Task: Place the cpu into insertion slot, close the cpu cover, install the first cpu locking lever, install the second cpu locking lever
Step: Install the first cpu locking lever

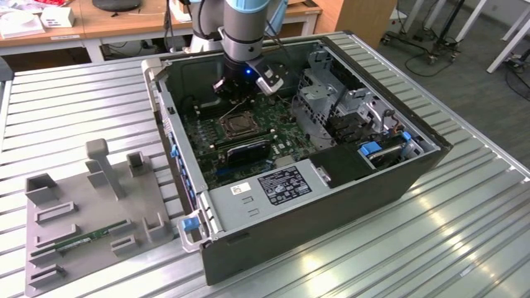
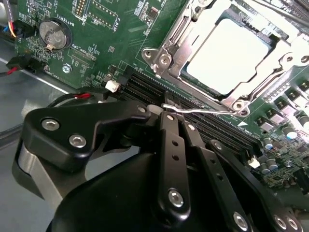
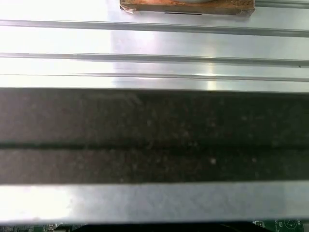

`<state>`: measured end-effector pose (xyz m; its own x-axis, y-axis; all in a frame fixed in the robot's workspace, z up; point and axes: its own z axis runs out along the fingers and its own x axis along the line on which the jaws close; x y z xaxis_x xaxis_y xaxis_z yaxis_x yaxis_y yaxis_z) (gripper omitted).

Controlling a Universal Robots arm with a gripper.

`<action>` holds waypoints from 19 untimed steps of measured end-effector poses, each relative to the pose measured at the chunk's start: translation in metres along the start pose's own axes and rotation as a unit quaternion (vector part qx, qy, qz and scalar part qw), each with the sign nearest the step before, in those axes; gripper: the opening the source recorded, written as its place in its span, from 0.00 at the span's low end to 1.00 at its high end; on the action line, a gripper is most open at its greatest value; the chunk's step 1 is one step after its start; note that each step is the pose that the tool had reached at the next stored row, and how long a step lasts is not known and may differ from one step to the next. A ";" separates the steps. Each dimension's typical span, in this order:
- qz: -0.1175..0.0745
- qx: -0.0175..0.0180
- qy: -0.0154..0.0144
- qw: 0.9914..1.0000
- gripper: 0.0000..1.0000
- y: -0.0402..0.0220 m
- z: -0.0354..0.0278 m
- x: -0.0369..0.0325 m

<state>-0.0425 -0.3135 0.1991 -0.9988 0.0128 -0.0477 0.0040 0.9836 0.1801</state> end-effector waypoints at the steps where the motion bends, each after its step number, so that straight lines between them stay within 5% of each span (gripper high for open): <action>1: 0.000 0.000 0.000 1.000 0.11 0.0000 0.0000 0.0000; 9: 0.000 0.000 0.000 1.000 0.11 0.0025 -0.0137 -0.0007; 19: 0.000 -0.007 0.000 1.000 0.11 0.0058 -0.0319 -0.0015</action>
<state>-0.0425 -0.3135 0.2315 -0.9988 0.0133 -0.0477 0.0038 0.9811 0.1936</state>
